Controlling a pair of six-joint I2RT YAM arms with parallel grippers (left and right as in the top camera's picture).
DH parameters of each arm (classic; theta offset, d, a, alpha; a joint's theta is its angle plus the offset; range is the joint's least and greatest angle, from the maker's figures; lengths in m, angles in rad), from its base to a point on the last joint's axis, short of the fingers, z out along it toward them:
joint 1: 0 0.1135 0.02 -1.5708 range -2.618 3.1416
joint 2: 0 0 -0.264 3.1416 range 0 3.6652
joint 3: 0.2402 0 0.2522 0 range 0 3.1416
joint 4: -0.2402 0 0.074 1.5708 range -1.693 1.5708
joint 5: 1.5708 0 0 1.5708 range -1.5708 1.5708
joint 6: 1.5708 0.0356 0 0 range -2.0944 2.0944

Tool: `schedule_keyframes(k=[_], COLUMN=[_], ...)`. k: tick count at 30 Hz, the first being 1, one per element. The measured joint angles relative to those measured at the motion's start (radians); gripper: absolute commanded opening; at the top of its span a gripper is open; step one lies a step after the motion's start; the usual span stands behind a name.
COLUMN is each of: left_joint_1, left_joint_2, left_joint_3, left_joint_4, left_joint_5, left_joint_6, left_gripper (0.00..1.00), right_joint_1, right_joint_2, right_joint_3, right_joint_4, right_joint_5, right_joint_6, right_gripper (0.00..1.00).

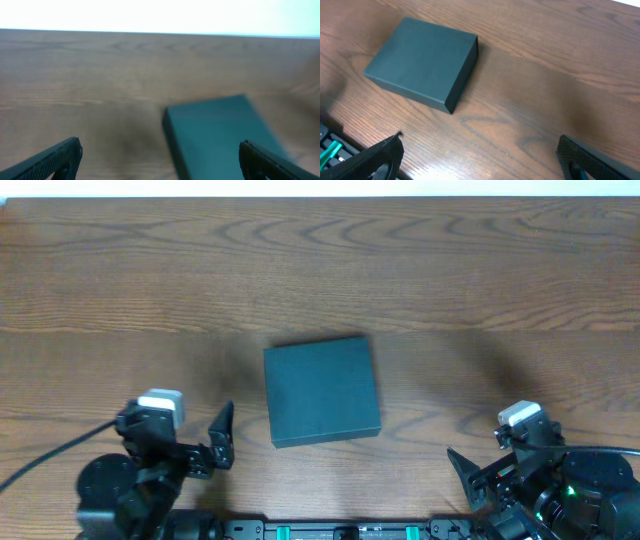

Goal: Pack container

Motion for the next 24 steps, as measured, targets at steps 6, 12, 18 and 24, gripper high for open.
schedule_keyframes(k=[6,12,18,24], left_joint_1=[0.010,0.012,0.012,0.012], left_joint_2=[-0.149,-0.272,-0.309,-0.311], left_joint_3=[-0.268,-0.446,-0.549,-0.591], left_joint_4=[0.070,0.087,0.090,0.091], left_joint_5=[-0.002,-0.005,-0.007,-0.029], left_joint_6=[0.142,0.200,0.218,0.219], left_gripper=[0.99,0.99,0.99,0.98], right_joint_1=[0.000,0.000,0.000,0.000], right_joint_2=[0.000,0.000,0.000,0.000], right_joint_3=[-0.001,-0.001,-0.001,-0.001], right_joint_4=[0.000,0.000,0.000,0.000], right_joint_5=[0.000,0.000,0.000,0.000], right_joint_6=[0.000,0.000,0.000,0.000], right_gripper=[0.99,0.99,0.99,0.99])
